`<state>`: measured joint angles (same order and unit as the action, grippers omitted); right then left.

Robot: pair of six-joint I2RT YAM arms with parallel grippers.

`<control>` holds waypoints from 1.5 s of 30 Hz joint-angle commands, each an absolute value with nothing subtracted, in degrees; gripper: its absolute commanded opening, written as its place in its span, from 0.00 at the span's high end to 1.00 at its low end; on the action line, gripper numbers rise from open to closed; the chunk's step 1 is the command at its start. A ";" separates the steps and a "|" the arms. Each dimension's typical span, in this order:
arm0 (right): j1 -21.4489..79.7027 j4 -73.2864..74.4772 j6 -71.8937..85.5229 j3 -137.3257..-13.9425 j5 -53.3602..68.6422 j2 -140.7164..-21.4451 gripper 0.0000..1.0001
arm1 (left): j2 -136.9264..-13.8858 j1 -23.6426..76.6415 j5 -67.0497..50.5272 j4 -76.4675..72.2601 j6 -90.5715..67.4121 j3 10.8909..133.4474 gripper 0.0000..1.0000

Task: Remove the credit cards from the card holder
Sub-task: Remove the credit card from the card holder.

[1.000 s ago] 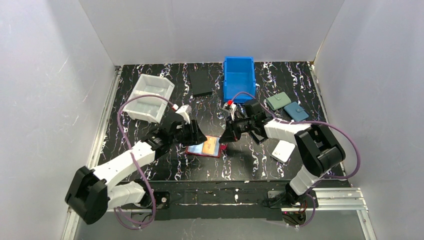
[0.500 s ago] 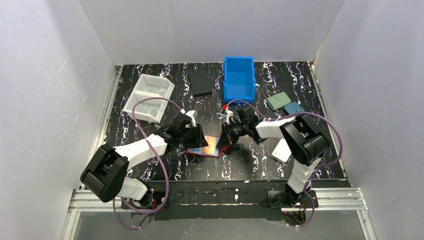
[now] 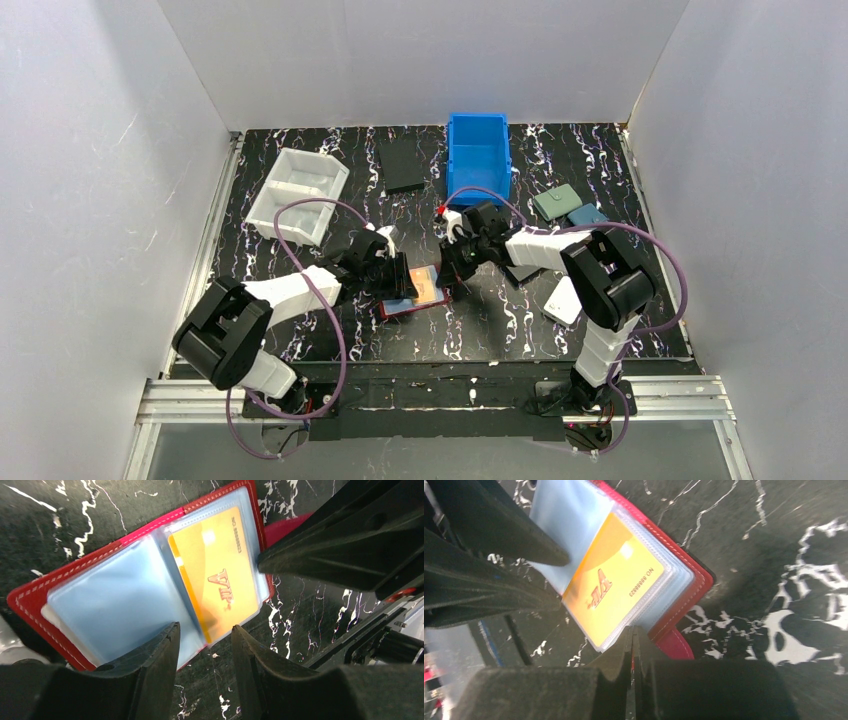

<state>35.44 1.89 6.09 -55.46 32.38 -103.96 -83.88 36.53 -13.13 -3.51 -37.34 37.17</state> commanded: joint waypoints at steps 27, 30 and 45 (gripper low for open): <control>31.87 1.56 7.14 -58.43 45.45 -103.09 0.84 | -82.58 36.12 -11.23 -19.22 -56.35 33.13 0.61; 31.68 0.61 8.82 -58.64 44.87 -104.60 0.83 | -83.20 36.12 -10.37 -19.42 -56.31 33.04 0.61; 30.59 2.46 8.11 -59.28 40.71 -107.19 0.76 | -90.22 36.11 -10.28 -19.69 -54.68 34.28 0.62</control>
<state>30.81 2.66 8.40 -57.36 39.83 -105.82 -89.08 36.45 -11.25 -20.56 -55.94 33.41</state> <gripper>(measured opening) 0.242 0.380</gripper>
